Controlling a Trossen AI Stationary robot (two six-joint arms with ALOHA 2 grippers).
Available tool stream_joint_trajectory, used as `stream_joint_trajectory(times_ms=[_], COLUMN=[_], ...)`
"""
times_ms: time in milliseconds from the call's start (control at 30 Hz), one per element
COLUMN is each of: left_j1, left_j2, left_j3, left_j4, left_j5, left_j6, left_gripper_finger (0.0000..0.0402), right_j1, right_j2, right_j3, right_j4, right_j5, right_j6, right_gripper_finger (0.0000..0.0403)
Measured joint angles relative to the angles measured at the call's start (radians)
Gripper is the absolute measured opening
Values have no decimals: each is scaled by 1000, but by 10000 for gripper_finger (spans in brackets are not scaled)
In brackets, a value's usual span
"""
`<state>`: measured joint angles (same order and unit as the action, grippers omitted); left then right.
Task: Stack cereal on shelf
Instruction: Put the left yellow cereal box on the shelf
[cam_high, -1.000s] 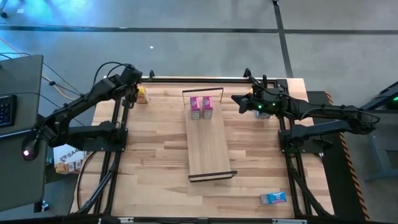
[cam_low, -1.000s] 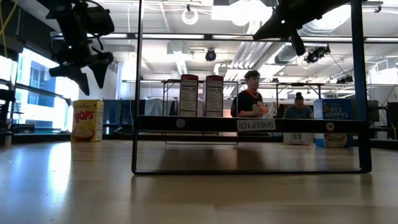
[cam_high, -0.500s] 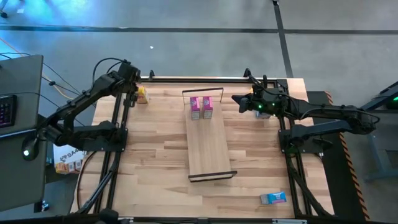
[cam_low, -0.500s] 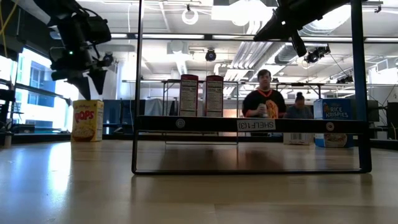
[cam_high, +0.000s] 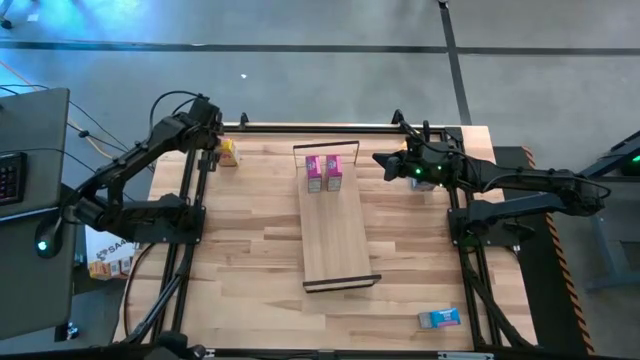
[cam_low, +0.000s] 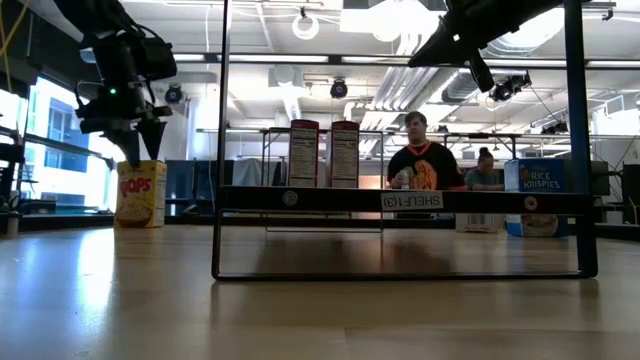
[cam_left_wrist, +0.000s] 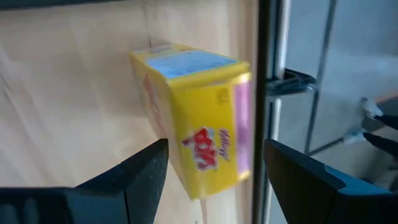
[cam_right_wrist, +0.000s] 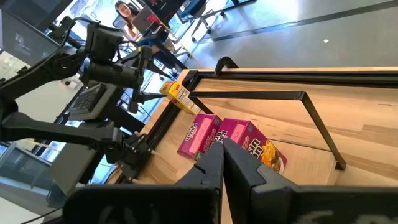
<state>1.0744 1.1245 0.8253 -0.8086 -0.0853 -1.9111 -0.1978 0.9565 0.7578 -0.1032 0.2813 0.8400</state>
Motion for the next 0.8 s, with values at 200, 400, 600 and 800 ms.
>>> stream_joint_trajectory(times_ms=[200,400,600,800], left_j1=[0,14,22,25], left_j2=[36,78,120,160], left_j3=[0,0,0,0], left_j4=[3,5,3,2], left_j5=[2,-2,-2,-3], left_j6=[-38,-24,-6,-6], left_gripper_finger=[255,255,255,255], right_j1=[0,0,0,0], right_j2=[0,0,0,0], right_j3=[0,0,0,0], right_j4=[-2,-12,-24,-24], right_j5=[0,0,0,1], right_j6=[1,35,54,71], right_gripper_finger=[1,1,1,1])
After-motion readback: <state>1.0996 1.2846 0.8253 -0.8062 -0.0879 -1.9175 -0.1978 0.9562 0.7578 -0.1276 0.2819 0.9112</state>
